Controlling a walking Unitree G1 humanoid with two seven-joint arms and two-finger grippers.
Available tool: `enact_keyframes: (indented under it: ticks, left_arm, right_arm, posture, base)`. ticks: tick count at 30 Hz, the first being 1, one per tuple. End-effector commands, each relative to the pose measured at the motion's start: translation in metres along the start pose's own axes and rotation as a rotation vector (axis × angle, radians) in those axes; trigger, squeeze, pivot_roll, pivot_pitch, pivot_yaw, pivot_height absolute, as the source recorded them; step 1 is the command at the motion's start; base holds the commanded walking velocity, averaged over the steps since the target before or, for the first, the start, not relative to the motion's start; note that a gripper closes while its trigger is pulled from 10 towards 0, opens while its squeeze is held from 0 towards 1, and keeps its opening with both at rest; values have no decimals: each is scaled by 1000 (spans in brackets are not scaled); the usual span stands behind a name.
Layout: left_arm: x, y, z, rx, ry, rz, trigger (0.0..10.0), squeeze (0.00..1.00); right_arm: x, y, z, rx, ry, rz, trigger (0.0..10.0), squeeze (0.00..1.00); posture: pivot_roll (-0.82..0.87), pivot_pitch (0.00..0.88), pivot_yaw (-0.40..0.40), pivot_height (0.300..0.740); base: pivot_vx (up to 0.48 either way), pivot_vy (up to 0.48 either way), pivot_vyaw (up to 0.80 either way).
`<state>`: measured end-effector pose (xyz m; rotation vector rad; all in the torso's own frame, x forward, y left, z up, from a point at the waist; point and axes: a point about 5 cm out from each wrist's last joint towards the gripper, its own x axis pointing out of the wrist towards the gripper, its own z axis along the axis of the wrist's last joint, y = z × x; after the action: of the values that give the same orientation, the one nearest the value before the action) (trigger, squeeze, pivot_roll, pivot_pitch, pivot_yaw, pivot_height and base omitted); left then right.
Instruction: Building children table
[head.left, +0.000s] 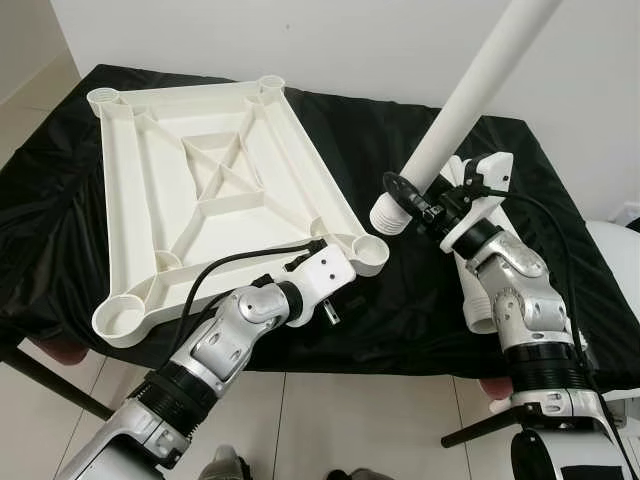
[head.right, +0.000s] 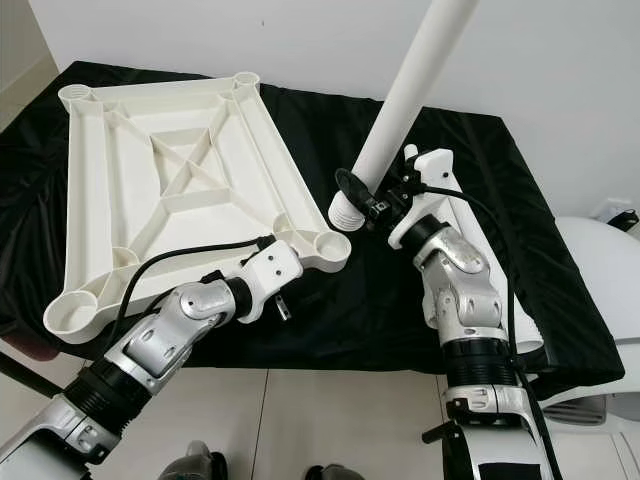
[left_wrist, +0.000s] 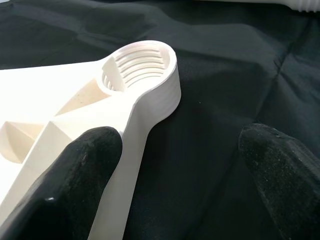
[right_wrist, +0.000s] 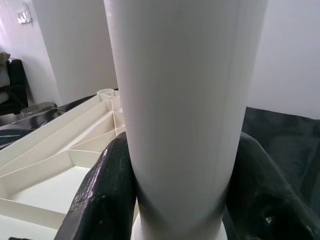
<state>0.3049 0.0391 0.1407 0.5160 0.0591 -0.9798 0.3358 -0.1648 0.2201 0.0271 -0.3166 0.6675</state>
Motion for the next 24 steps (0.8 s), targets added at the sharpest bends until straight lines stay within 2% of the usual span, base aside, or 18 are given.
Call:
enact_keyframes:
  ticks: [1, 9, 14, 21, 24]
  left_arm:
    - [3, -1, -8, 4, 37, -20, 10000, 0]
    - [8, 17, -9, -32, 51, 67, 10000, 0]
    - [9, 27, -4, -88, 12, 103, 10000, 0]
    - [11, 29, -8, -107, 17, 85, 10000, 0]
    - [15, 25, -19, -130, 68, 34, 10000, 0]
  right_arm:
    - [-5, -2, 4, -9, -8, 2, 10000, 0]
    - [-10, -2, 1, -5, 2, -9, 10000, 0]
    - [-11, -1, 2, -12, 4, -12, 10000, 0]
    - [-12, -1, 3, -16, 11, -7, 10000, 0]
    - [-13, -1, 3, -19, 14, -1, 10000, 0]
  posture:
    - [-32, 87, -55, 740]
    - [-43, 86, -49, 740]
    - [-55, 83, -45, 740]
    - [-62, 76, -45, 740]
    - [-63, 72, -42, 740]
  base:
    - [0, 0, 0]
    - [0, 0, 0]
    - [0, 0, 0]
    - [0, 0, 0]
    - [0, 0, 0]
